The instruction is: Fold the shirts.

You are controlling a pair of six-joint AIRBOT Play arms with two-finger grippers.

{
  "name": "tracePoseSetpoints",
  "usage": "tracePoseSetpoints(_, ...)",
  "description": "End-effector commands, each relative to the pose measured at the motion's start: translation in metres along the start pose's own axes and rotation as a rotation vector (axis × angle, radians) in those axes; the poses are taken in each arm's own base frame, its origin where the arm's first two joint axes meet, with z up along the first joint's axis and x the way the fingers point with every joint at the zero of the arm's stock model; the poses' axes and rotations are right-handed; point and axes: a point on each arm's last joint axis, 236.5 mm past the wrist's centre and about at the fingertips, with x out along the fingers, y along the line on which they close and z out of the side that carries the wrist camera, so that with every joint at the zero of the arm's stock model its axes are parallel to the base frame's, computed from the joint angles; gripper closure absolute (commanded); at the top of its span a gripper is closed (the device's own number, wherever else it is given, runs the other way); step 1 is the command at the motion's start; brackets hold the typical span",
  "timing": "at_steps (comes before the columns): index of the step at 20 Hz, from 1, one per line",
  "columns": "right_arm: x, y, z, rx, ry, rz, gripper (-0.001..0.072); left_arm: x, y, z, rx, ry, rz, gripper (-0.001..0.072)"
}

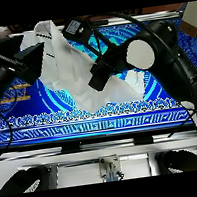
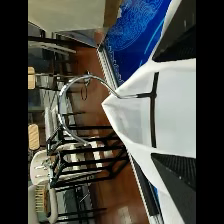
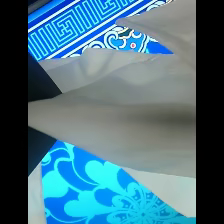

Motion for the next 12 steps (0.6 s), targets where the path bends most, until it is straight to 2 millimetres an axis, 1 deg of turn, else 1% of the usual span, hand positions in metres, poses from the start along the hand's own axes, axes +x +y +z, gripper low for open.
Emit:
tracePoseSetpoints(1, 0.007, -0.004, 0.001, 0.015, 0.004, -0.016, 0.0661, 0.022, 0.008, -0.009, 0.007, -0.011, 0.03, 0.011)
tracePoseSetpoints(3, 0.01, -0.004, 0.0, 0.021, 0.008, -0.014, 0.0662, 0.036, 0.007, -0.026, -0.053, 0.018, 0.026, 0.0109)
tracePoseSetpoints(4, 0.012, -0.004, 0.0, 0.021, 0.012, -0.013, 0.0661, 0.042, 0.004, -0.028, -0.087, 0.009, 0.025, 0.0109)
tracePoseSetpoints(7, 0.013, -0.003, -0.003, 0.028, 0.025, -0.007, 0.0661, 0.054, -0.005, -0.023, -0.1, -0.055, 0.022, 0.0111)
tracePoseSetpoints(9, 0.013, -0.002, -0.006, 0.027, 0.036, -0.004, 0.0661, 0.061, -0.006, -0.028, -0.104, -0.053, 0.023, 0.0116)
tracePoseSetpoints(10, 0.013, -0.002, -0.006, 0.027, 0.038, -0.003, 0.0661, 0.063, -0.005, -0.03, -0.118, -0.052, 0.026, 0.0184)
tracePoseSetpoints(11, 0.013, 0.0, -0.006, 0.028, 0.039, 0.003, 0.0661, 0.067, -0.003, -0.032, -0.118, -0.059, 0.034, 0.0205)
tracePoseSetpoints(12, 0.013, 0.003, -0.007, 0.026, 0.039, 0.016, 0.066, 0.071, 0.0, -0.031, -0.12, -0.08, 0.048, 0.0206)
